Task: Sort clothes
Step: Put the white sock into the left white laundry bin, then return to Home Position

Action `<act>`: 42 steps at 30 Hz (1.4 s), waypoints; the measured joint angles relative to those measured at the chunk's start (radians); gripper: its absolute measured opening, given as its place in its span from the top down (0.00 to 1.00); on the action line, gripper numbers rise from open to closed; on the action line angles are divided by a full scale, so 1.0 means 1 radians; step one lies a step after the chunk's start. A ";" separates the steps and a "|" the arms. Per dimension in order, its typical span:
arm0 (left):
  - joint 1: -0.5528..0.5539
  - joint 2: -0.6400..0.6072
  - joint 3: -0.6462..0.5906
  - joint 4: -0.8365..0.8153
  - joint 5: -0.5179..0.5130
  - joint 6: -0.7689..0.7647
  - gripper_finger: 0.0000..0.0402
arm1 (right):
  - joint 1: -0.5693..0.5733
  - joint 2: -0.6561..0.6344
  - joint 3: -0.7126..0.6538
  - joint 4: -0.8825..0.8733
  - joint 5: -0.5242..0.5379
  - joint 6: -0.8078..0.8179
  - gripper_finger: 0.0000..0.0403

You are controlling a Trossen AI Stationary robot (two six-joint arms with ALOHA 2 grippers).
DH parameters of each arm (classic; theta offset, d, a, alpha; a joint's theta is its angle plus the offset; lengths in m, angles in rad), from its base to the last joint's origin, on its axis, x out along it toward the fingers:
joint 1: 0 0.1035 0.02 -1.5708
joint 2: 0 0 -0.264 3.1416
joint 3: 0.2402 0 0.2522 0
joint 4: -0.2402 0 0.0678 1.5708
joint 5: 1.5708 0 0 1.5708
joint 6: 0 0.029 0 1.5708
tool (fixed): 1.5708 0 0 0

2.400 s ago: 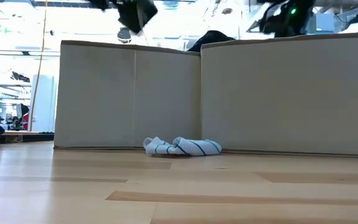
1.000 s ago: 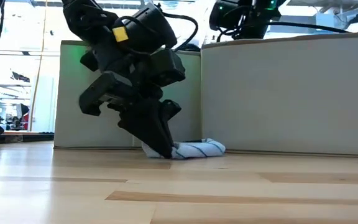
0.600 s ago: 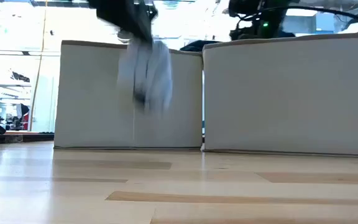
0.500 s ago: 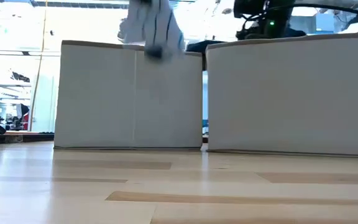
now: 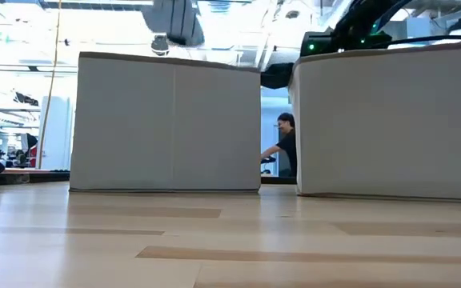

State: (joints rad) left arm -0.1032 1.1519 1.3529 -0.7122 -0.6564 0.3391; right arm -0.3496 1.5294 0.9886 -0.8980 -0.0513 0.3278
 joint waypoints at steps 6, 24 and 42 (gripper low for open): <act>0.161 0.095 -0.025 -0.071 0.192 -0.021 1.00 | 0.000 0.057 0.001 -0.003 -0.045 -0.009 0.96; 0.352 0.239 -0.056 -0.100 0.346 -0.087 0.42 | 0.057 -0.188 0.237 -0.310 0.029 0.087 0.50; 0.215 0.116 -0.053 0.223 0.633 -0.025 0.34 | 0.108 -0.329 0.354 -0.245 0.036 -0.012 0.38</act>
State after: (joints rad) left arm 0.1120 1.2684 1.2995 -0.4890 -0.0231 0.3140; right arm -0.2418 1.2007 1.3426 -1.1435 -0.0154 0.3158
